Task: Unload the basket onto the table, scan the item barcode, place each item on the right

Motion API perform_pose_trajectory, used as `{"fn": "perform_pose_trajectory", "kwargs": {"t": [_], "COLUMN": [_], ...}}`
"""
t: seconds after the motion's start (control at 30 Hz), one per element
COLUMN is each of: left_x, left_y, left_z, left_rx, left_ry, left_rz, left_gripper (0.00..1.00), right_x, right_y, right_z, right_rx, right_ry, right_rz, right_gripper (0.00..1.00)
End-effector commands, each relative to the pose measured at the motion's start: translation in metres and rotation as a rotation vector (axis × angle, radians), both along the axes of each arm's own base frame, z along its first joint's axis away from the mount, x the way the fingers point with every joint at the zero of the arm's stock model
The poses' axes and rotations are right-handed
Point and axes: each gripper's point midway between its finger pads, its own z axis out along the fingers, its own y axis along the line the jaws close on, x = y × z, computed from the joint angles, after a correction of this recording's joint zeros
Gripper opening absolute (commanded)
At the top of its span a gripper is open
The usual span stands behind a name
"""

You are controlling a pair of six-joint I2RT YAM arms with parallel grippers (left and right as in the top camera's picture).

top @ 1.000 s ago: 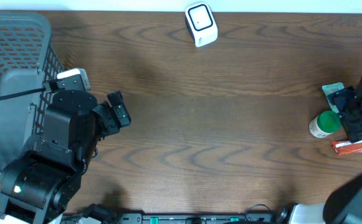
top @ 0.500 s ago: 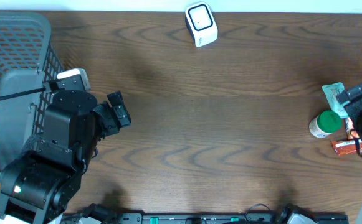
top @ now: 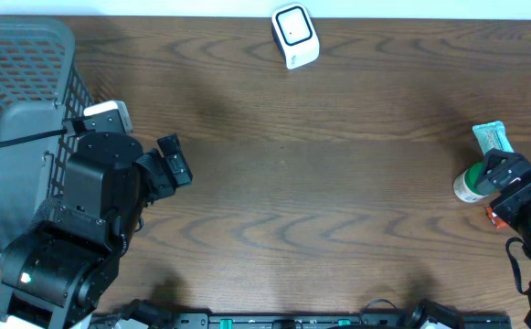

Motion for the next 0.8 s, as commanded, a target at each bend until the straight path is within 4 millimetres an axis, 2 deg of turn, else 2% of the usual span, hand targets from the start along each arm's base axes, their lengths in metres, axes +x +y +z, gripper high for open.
{"fn": "perform_pose_trajectory", "kwargs": {"t": [0.0, 0.17, 0.3, 0.43, 0.53, 0.7, 0.77], "left_x": [0.0, 0.0, 0.0, 0.0, 0.0, 0.0, 0.0], "left_y": [0.004, 0.004, 0.004, 0.004, 0.004, 0.004, 0.004], "left_z": [0.005, 0.005, 0.005, 0.005, 0.005, 0.005, 0.005], "left_rx": [0.003, 0.003, 0.003, 0.003, 0.003, 0.003, 0.003], "left_ry": [-0.014, -0.014, -0.014, -0.014, -0.014, -0.014, -0.014], "left_rz": [0.021, 0.021, 0.021, 0.021, 0.021, 0.021, 0.021], "left_gripper": [0.98, 0.98, 0.98, 0.98, 0.98, 0.98, 0.98], "right_x": [-0.005, -0.02, -0.026, -0.023, -0.015, -0.007, -0.007], "right_y": [0.007, -0.004, -0.001, 0.002, 0.007, 0.022, 0.03], "right_z": [-0.004, -0.021, -0.028, -0.024, -0.009, 0.042, 0.057], "right_rx": [0.014, 0.065, 0.086, 0.043, -0.076, -0.307, -0.378], "right_ry": [0.03, 0.113, 0.147, 0.134, 0.074, -0.196, -0.296], "right_rz": [0.039, -0.102, -0.104, -0.052, 0.052, 0.183, 0.22], "right_gripper": [0.99, 0.99, 0.99, 0.99, 0.99, 0.99, 0.99]}}
